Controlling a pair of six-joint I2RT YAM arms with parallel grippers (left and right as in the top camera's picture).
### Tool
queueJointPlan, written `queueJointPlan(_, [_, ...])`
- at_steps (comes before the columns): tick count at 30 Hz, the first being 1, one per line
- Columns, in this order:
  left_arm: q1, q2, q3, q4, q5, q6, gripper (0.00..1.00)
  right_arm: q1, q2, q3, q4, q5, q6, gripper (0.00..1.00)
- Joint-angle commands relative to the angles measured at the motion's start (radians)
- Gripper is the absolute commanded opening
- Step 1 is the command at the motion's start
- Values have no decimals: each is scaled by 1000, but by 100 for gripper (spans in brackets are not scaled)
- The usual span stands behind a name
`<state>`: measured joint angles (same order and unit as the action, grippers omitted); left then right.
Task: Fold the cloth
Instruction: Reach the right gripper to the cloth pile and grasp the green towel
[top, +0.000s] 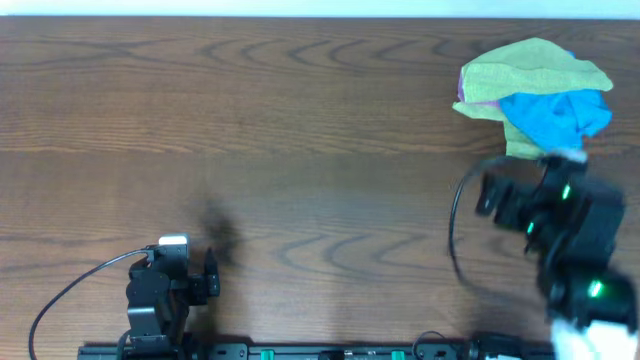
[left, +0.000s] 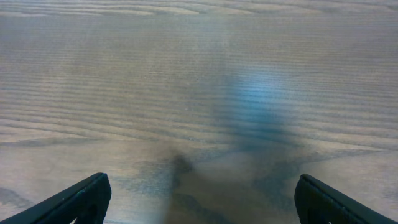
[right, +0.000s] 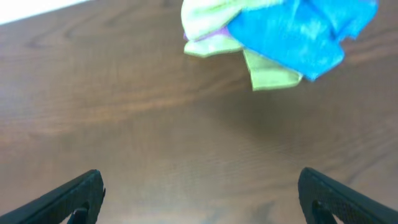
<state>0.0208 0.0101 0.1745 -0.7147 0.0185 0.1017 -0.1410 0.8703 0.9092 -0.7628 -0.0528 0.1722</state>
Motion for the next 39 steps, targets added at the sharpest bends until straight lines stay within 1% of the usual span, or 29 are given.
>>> queueJointPlan(1, [-5, -6, -14, -14, -8, -4, 96, -19, 165, 203, -51, 5, 33, 99])
queueJointPlan(9, [-5, -6, -14, -14, -8, -4, 95, -69, 569, 679, -223, 27, 41, 99])
queueJointPlan(14, [-5, -6, -14, -14, -8, -4, 96, -113, 740, 827, -220, 27, 76, 99])
queueJointPlan(17, [-5, -6, -14, -14, -8, -4, 95, -138, 825, 869, -187, 21, 104, 99])
queueJointPlan(19, [-5, -6, -14, -14, -8, -4, 95, -150, 882, 874, -133, 15, 122, 99])
queueJointPlan(23, [-5, -6, -14, -14, -8, -4, 95, -161, 960, 874, -78, 15, 150, 99])
queueJointPlan(29, [-5, -6, -14, -14, -8, -4, 95, -159, 1061, 874, 52, 28, 148, 99])
queueJointPlan(35, [-5, -6, -14, -14, -8, -4, 95, -161, 1134, 874, 87, 22, 150, 99])
queueJointPlan(39, [-5, -6, -14, -14, -8, -4, 95, -161, 1181, 874, 141, 19, 158, 99])
